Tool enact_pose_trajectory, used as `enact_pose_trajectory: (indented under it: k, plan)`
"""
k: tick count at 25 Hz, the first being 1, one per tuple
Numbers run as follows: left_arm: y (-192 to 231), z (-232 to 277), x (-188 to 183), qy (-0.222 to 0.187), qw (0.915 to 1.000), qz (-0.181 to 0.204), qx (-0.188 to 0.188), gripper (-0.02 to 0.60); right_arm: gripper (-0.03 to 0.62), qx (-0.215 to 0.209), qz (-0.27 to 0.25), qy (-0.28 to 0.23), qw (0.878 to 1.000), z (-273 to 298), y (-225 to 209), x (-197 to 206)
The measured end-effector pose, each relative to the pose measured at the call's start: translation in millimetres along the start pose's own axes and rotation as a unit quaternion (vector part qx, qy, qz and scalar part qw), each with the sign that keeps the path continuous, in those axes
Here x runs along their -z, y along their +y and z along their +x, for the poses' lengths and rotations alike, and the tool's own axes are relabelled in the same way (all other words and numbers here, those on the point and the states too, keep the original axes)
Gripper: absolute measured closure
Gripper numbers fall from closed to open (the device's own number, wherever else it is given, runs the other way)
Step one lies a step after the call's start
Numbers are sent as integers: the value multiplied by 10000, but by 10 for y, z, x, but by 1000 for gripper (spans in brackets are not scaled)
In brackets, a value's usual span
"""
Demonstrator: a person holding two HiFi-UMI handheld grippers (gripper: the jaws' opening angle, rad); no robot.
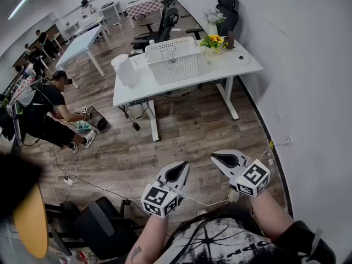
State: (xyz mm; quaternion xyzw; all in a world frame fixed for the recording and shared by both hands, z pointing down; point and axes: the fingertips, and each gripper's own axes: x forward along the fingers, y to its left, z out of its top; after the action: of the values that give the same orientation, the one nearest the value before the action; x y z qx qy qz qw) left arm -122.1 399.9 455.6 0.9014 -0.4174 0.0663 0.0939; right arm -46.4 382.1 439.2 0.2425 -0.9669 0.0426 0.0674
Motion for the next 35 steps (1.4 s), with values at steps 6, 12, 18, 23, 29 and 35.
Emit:
enact_pose_trajectory:
  k: [6,12,18,23,29,35]
  plan:
    - [16,-38,-1,-9,10000,-10,-31,571,571,-110,-23,21,9999,64,114,13]
    - [39,-107,-5,-43,10000,-15,-84,571,569,-180,99,22,9998,96,187,14]
    - [50,-138,38,-42,9999,-19,-121,571,569,-235,110,125,9996,114,228,71]
    - [39,-161,71,-34,9998,15,-170,571,569,-200,84,176,9996,64,235,101]
    - [39,-76,106,-78,9997,-90,-190,571,569,-187,86,253,9995,15,147,150]
    - [154,108,110,-59,9994,-144,-294,571,569,-244,120,212,9994,87,-90,165]
